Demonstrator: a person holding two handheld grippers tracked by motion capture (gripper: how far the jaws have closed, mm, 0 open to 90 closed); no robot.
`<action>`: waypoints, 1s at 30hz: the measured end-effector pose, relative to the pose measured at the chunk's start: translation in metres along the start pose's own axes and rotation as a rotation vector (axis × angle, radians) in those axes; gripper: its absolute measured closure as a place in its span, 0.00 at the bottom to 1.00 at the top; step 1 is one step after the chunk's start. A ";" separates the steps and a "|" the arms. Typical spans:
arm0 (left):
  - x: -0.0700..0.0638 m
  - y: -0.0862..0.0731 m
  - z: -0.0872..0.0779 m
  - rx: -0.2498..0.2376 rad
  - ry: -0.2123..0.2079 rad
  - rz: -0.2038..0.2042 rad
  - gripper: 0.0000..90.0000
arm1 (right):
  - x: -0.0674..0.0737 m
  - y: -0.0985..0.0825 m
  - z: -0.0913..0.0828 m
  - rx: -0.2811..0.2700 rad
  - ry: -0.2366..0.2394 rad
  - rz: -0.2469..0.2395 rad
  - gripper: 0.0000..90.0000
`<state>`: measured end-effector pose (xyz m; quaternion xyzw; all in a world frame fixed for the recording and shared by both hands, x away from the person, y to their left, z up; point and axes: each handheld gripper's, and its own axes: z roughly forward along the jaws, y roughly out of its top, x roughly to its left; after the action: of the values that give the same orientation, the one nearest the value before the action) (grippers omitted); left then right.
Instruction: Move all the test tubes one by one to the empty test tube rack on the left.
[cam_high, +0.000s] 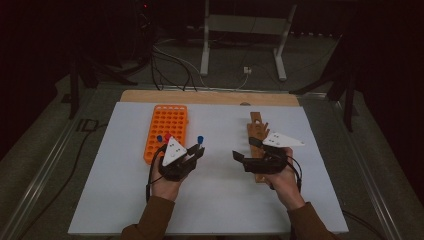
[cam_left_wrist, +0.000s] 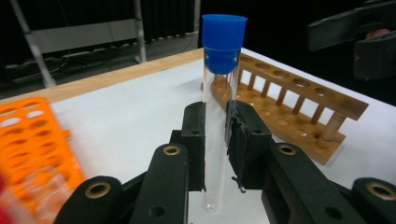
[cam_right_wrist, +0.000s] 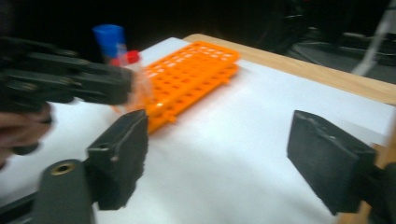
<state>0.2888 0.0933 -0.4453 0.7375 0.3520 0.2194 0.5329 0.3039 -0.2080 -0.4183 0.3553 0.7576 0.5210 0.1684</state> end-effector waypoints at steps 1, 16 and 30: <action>0.002 -0.001 -0.003 -0.006 0.006 -0.005 0.86 | -0.003 -0.001 -0.002 -0.005 -0.007 0.007 0.19; 0.042 -0.009 -0.048 -0.062 0.112 -0.063 0.86 | -0.016 -0.007 -0.016 -0.040 -0.087 0.044 0.02; 0.061 -0.017 -0.059 -0.068 0.216 -0.065 0.86 | -0.021 -0.005 -0.028 -0.088 -0.120 0.059 0.00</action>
<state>0.2826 0.1794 -0.4447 0.6793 0.4236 0.2920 0.5233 0.2996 -0.2426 -0.4141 0.4002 0.7118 0.5361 0.2137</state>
